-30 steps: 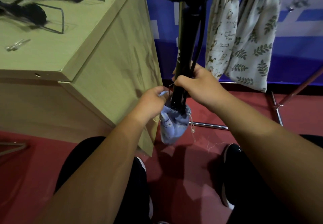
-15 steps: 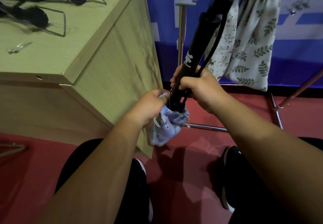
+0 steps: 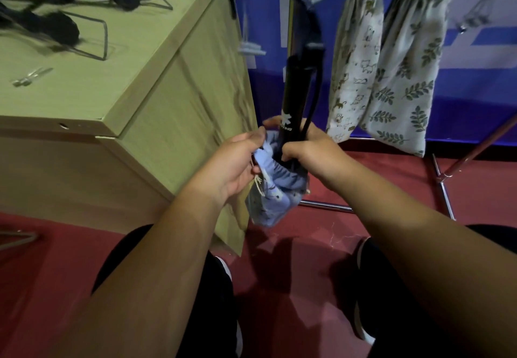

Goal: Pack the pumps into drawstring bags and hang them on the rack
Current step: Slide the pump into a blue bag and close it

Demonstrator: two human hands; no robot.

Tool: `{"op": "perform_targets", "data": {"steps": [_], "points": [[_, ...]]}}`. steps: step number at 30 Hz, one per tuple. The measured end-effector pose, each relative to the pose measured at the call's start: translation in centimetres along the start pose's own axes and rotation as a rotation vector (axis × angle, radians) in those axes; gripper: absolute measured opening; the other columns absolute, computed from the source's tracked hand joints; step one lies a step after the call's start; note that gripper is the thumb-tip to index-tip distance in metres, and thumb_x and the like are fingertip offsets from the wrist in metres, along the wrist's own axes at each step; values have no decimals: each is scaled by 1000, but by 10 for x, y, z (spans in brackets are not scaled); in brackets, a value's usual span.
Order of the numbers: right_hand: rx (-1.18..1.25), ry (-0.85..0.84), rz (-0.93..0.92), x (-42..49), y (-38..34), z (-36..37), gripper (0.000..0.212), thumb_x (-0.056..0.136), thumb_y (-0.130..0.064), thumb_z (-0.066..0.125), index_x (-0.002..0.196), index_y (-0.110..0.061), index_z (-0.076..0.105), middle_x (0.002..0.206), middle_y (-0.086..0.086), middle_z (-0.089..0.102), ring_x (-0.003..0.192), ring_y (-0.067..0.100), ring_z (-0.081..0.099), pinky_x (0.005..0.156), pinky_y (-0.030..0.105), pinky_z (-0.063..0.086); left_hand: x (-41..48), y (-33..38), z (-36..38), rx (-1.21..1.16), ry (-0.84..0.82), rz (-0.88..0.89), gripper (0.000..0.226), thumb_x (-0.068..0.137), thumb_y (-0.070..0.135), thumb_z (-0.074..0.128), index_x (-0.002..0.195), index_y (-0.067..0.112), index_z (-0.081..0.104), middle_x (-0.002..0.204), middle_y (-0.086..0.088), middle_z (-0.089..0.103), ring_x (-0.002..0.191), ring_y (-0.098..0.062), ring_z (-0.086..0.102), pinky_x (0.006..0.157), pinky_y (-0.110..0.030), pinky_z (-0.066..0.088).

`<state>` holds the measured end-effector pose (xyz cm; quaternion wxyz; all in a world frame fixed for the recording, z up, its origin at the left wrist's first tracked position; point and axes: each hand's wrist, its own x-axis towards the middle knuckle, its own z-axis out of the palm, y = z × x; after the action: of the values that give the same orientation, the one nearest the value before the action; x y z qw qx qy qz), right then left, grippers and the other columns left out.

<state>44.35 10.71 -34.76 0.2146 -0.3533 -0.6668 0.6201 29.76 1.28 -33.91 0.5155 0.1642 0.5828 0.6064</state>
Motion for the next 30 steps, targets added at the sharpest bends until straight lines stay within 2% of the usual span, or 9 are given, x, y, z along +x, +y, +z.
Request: {"op": "perform_targets", "data": {"steps": [5, 8, 13, 15, 17, 19, 20, 23, 30], "points": [[-325, -123, 1, -3, -7, 2, 74, 82, -16, 58, 146, -51, 51, 129, 12, 57, 94, 25, 71, 66, 31, 54, 3, 2, -2, -50, 32, 67, 23, 108, 8, 52, 89, 10, 65, 56, -1, 60, 42, -9, 51, 37, -18, 32], [-545, -183, 100, -6, -2, 4, 62, 96, -19, 57, 151, -49, 47, 120, 17, 66, 86, 27, 70, 60, 29, 47, 0, -3, -1, -3, 91, -3, 19, 107, 3, 50, 109, 1, 70, 81, -14, 74, 66, -21, 71, 58, -28, 59], [-623, -230, 260, -12, -3, 5, 77, 100, -20, 59, 164, -51, 30, 131, 12, 68, 98, 27, 71, 65, 33, 59, 7, -13, 0, 16, 76, -38, 32, 109, 6, 50, 132, -11, 64, 128, -34, 69, 111, -43, 71, 89, -47, 61], [-591, -217, 320, -13, -2, 6, 78, 100, -22, 59, 163, -54, 27, 131, 12, 68, 100, 31, 74, 70, 46, 68, 6, -11, -1, 13, 62, -33, 33, 109, 7, 49, 133, -11, 63, 129, -35, 67, 105, -40, 71, 80, -42, 62], [-557, -179, 381, -11, 1, 5, 67, 99, -26, 62, 161, -37, 37, 123, 15, 72, 95, 34, 77, 72, 53, 69, 4, -8, -2, 3, 69, -28, 33, 110, 8, 49, 132, -13, 62, 117, -34, 71, 82, -31, 74, 57, -31, 59], [-537, -123, 420, -9, 2, 3, 41, 98, -28, 67, 129, -2, 64, 113, 23, 77, 90, 38, 80, 75, 56, 69, 8, -6, -5, 19, 109, -8, 32, 111, 11, 49, 128, -13, 62, 92, -25, 65, 57, -19, 61, 44, -25, 41], [-533, -95, 431, -9, 2, 3, 36, 98, -30, 70, 109, 4, 71, 106, 26, 78, 88, 40, 80, 78, 57, 68, 10, -6, -6, 32, 129, 5, 29, 111, 13, 50, 123, -9, 65, 82, -19, 61, 51, -16, 53, 42, -24, 34], [-524, -66, 425, -7, 2, 2, 44, 99, -38, 76, 89, 5, 74, 83, 22, 76, 87, 41, 80, 81, 54, 68, 13, -5, -11, 28, 150, 17, 25, 112, 14, 49, 100, 4, 69, 74, -10, 59, 52, -16, 48, 43, -26, 30], [-390, -90, 390, -4, 9, -2, 23, 103, -19, 72, 86, -3, 73, 70, 13, 76, 53, 21, 72, 68, 42, 67, 9, 2, -13, 54, 159, 36, 23, 111, 12, 50, 100, 4, 68, 70, -7, 59, 48, -13, 48, 39, -22, 31]]}}
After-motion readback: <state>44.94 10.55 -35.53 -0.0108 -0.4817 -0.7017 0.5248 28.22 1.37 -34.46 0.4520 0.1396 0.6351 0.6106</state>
